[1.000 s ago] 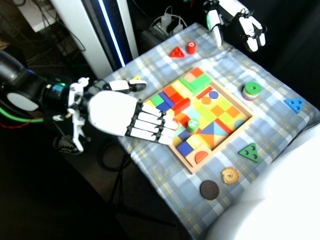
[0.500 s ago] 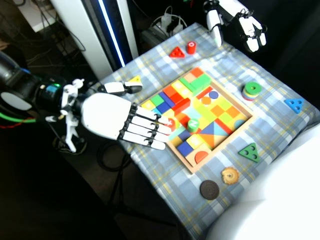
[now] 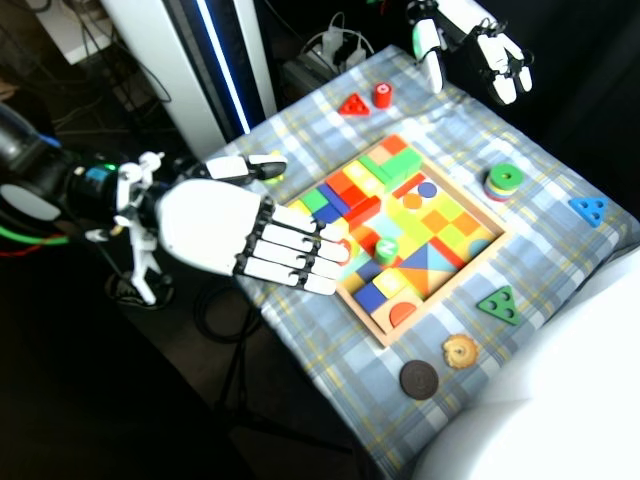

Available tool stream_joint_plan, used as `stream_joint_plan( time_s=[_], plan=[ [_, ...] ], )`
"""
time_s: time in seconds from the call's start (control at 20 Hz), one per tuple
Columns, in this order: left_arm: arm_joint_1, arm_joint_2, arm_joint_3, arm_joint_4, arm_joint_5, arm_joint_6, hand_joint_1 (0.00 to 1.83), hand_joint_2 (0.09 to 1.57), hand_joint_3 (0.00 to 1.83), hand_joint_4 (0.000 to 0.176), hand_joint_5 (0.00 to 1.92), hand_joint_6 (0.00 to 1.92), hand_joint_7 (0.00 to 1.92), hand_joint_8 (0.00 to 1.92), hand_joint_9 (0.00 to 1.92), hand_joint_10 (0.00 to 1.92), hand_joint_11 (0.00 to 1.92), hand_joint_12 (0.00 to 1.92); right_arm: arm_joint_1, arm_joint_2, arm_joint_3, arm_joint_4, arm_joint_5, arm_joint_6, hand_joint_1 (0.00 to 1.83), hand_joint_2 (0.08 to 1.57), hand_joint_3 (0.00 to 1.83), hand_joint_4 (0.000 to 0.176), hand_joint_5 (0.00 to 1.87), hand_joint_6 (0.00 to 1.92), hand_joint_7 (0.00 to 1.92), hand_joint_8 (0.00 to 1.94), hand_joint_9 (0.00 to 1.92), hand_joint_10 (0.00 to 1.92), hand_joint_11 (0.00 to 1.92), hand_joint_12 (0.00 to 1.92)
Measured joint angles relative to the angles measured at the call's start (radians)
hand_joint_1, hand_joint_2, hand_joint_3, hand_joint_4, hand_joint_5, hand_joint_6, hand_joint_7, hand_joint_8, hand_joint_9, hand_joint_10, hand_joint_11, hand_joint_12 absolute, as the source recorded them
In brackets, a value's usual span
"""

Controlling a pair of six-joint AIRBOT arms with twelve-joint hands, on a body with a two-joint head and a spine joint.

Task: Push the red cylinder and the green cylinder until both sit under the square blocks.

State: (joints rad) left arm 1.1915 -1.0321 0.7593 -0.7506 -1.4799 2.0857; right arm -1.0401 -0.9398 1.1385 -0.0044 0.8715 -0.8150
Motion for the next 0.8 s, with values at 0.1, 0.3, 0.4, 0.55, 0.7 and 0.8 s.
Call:
stream_joint_plan(
  time_s=[0.1,0.3,0.4,0.55,0.7,0.8],
  plan=[
    [0.000,0.000,0.000,-0.002,0.000,0.000,0.46,1.30,0.00,0.061,0.27,0.00,0.36,0.00,0.36,0.00,0.00,0.40,0.000,-0.008,0.010,-0.006,-0.007,0.000,0.00,0.89,0.00,0.108,0.42,0.01,0.00,0.00,0.00,0.00,0.00,0.00],
    [0.000,0.000,0.000,0.000,0.001,0.000,0.43,1.31,0.00,0.060,0.27,0.00,0.36,0.00,0.36,0.00,0.00,0.40,0.000,-0.018,0.028,0.001,-0.036,-0.001,0.00,0.90,0.01,0.077,0.43,0.01,0.01,0.00,0.00,0.00,0.00,0.00],
    [0.000,0.000,0.000,0.000,0.001,0.000,0.44,1.31,0.00,0.060,0.28,0.00,0.37,0.00,0.37,0.01,0.00,0.39,0.000,-0.019,0.031,0.001,-0.040,0.000,0.00,0.90,0.00,0.100,0.42,0.00,0.00,0.00,0.00,0.00,0.00,0.00],
    [0.000,0.000,0.000,0.000,0.001,0.000,0.43,1.32,0.00,0.072,0.25,0.00,0.35,0.00,0.34,0.00,0.00,0.33,-0.010,-0.015,0.034,0.003,-0.039,0.001,0.00,0.92,0.01,0.085,0.39,0.00,0.00,0.00,0.00,0.00,0.00,0.00],
    [0.000,0.000,0.000,-0.001,0.002,0.000,0.41,1.31,0.00,0.065,0.28,0.01,0.36,0.00,0.36,0.01,0.00,0.42,-0.012,0.011,0.020,-0.001,-0.057,0.001,0.00,0.93,0.01,0.086,0.39,0.00,0.00,0.00,0.00,0.00,0.00,0.00],
    [0.000,0.000,-0.002,-0.001,0.002,0.000,0.45,1.31,0.00,0.057,0.29,0.00,0.37,0.00,0.37,0.01,0.00,0.44,-0.012,0.022,0.014,0.001,-0.064,0.000,0.00,0.90,0.00,0.101,0.38,0.00,0.00,0.00,0.00,0.00,0.00,0.00]
  ],
)
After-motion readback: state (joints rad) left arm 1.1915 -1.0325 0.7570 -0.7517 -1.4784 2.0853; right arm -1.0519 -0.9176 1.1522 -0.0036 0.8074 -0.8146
